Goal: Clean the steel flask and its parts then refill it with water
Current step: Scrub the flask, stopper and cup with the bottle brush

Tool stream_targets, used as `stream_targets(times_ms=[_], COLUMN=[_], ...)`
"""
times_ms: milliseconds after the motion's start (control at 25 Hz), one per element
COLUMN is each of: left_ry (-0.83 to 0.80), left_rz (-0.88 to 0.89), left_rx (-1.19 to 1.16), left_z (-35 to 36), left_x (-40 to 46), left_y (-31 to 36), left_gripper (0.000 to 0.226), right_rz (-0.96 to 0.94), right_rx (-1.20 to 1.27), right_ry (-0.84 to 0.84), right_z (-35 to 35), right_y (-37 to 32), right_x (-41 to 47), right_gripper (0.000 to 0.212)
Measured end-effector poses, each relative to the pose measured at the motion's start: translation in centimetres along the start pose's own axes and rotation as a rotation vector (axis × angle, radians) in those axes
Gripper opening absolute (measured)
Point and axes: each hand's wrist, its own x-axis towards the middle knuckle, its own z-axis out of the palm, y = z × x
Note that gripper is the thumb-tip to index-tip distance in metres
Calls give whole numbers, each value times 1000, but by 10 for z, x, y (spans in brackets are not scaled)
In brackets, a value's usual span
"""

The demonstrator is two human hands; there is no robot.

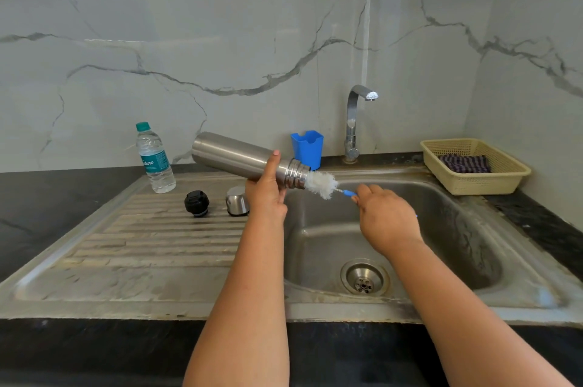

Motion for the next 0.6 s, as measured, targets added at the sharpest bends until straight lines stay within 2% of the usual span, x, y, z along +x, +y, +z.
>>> stream_targets(times_ms=[80,160,200,320,360,400,440,520,600], left_ry=[-28,-40,-50,-124,-147,-153,-138,-52,54], left_rz=[-3,-10,-13,-21,-29,-27,-4,44,9], left_rx=[11,23,43,90,76,73,95,159,114], left_z=[2,-1,-4,-10,-8,-5,-3,-2,-7], left_x=[-2,1,3,6,5,3,2,4,12], left_y=[-1,1,4,13,14,14,12,5,3], left_gripper=[54,55,52,40,41,44,47,53,54], right_rz=[57,33,34,237,297,303,260,110,-8], right_rx=[52,95,231,1096,1233,1226,1099,659,278], right_ry=[-3,-9,-101,-644,-723,-709,-624,-392,-202], right_z=[4,8,11,3,0,-2,-2,-2,-8], right_y=[-2,0,3,8,12,15,16,16,10], right_x=[-1,-2,-2,-4,-3,-4,-4,-5,-5], right_gripper=[25,27,30,39,40,40,41,42,41])
